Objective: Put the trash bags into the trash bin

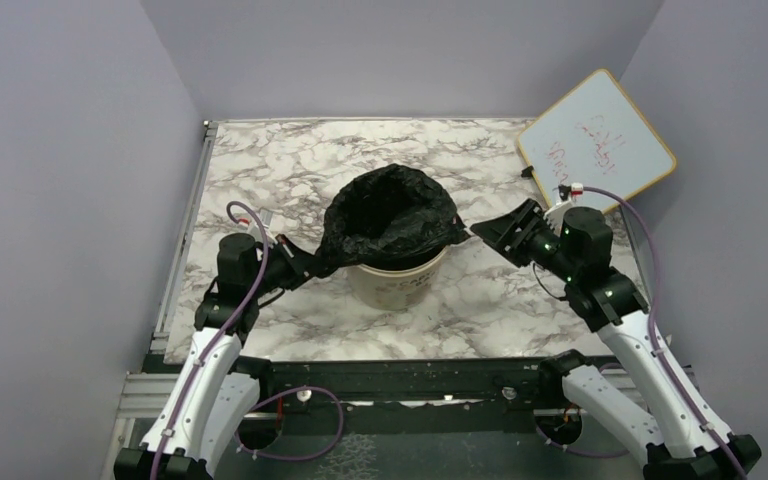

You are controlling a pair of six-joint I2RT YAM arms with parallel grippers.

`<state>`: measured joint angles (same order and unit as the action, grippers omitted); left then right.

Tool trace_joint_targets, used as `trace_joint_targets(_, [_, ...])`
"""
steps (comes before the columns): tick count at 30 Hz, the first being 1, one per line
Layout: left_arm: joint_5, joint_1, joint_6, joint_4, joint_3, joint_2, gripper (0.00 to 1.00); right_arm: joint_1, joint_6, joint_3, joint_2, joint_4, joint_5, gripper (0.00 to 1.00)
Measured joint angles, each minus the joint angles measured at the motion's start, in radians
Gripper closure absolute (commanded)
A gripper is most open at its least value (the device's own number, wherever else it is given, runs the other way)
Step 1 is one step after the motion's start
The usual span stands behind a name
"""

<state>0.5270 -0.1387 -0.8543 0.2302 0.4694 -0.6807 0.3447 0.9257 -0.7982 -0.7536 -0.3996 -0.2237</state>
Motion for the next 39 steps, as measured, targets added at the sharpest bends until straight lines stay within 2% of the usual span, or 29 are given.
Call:
trace_joint_targets(5, [0.0, 0.0, 0.003, 0.0, 0.009, 0.0, 1.0, 0.0, 0.168, 0.082, -0.037, 0.107, -0.079, 0.4])
trace_joint_targets(12, [0.0, 0.0, 0.006, 0.0, 0.013, 0.0, 1.0, 0.0, 0.291, 0.125, -0.092, 0.254, -0.141, 0.41])
trace_joint_targets(18, [0.0, 0.0, 0.01, 0.0, 0.013, -0.001, 1.0, 0.0, 0.343, 0.152, -0.104, 0.337, -0.167, 0.62])
trace_joint_targets(22, [0.0, 0.0, 0.01, 0.0, 0.013, -0.002, 1.0, 0.0, 0.357, 0.166, -0.105, 0.343, -0.166, 0.67])
trace_joint_targets(24, [0.0, 0.0, 0.01, 0.0, 0.013, -0.002, 1.0, 0.0, 0.356, 0.166, -0.103, 0.323, -0.161, 0.75])
trace_joint_targets(26, [0.0, 0.0, 0.01, 0.0, 0.013, -0.002, 1.0, 0.0, 0.357, 0.172, -0.101, 0.321, -0.155, 0.92])
trace_joint_targets(28, [0.0, 0.0, 0.01, 0.0, 0.013, -0.003, 1.0, 0.0, 0.358, 0.19, -0.089, 0.331, -0.152, 0.98])
trace_joint_targets(34, [0.001, 0.0, 0.01, -0.001, 0.018, -0.01, 1.0, 0.0, 0.348, 0.216, -0.098, 0.338, -0.152, 0.99])
trace_joint_targets(35, [0.001, 0.0, 0.01, 0.0, 0.023, -0.011, 1.0, 0.0, 0.34, 0.216, -0.103, 0.337, -0.154, 0.95])
trace_joint_targets(39, [0.005, 0.0, 0.01, -0.004, 0.04, -0.011, 1.0, 0.0, 0.304, 0.212, -0.127, 0.315, -0.169, 0.68])
